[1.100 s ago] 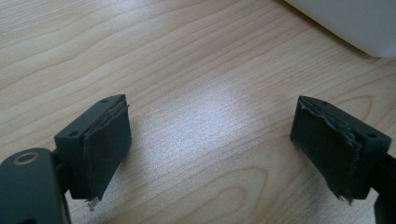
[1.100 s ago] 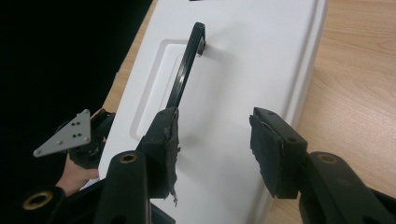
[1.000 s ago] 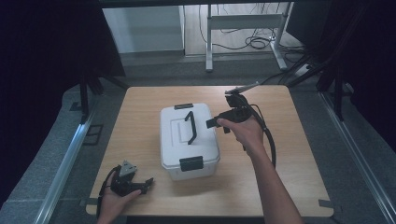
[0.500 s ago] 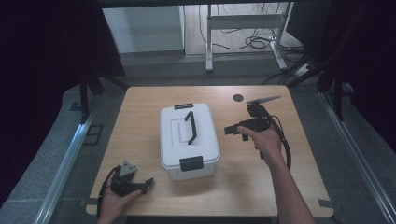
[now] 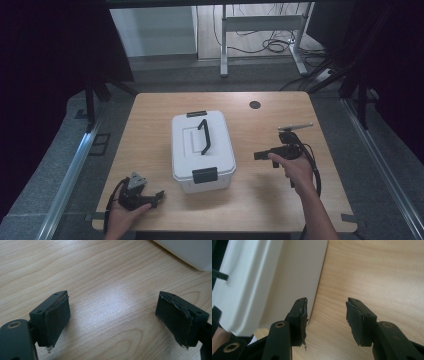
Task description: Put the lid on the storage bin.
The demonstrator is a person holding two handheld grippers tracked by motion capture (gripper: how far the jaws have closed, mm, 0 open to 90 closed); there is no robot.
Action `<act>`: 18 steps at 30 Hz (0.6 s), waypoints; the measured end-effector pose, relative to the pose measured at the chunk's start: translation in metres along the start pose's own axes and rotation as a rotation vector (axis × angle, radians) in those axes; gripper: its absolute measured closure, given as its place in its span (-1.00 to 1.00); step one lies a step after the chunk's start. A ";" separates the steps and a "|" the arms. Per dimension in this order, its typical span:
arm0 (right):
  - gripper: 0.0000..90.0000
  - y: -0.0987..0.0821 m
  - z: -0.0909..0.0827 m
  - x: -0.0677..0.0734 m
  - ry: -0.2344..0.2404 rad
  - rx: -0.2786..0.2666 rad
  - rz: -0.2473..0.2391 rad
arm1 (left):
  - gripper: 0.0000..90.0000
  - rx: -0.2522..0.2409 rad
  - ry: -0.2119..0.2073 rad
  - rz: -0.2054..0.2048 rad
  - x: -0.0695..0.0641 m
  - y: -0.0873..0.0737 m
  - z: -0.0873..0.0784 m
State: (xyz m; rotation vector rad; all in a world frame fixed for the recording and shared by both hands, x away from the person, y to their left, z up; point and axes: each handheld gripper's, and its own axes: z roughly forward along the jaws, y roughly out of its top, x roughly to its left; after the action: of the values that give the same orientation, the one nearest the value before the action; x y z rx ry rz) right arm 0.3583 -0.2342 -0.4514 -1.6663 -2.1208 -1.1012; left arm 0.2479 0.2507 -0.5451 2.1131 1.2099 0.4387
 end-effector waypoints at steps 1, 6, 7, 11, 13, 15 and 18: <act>0.14 -0.004 0.001 -0.003 0.005 0.003 0.002 | -0.73 0.000 0.000 0.000 0.000 0.000 0.000; 0.11 -0.017 0.004 -0.016 0.010 0.014 0.009 | -0.73 0.001 0.000 0.000 0.000 0.000 0.000; 0.11 -0.018 0.004 -0.017 0.003 0.021 0.007 | -0.73 0.000 0.001 0.000 0.000 0.000 0.000; 0.10 -0.021 0.005 -0.022 0.003 0.015 0.020 | -0.73 0.001 -0.001 0.001 0.000 0.000 0.000; 0.09 -0.024 0.009 -0.024 0.004 0.026 0.031 | -0.73 0.000 0.000 0.001 0.000 0.000 0.000; 0.09 -0.025 0.011 -0.025 0.001 0.033 0.036 | -0.73 0.001 -0.002 0.002 0.000 0.000 0.000; 0.08 -0.025 0.012 -0.024 0.006 0.029 0.036 | -0.73 0.001 -0.004 0.004 0.000 0.000 0.000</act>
State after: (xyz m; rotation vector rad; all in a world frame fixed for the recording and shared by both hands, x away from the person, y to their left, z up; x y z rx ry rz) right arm 0.3463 -0.2455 -0.4846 -1.6790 -2.0853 -1.0583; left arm 0.2482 0.2511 -0.5451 2.1167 1.2033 0.4358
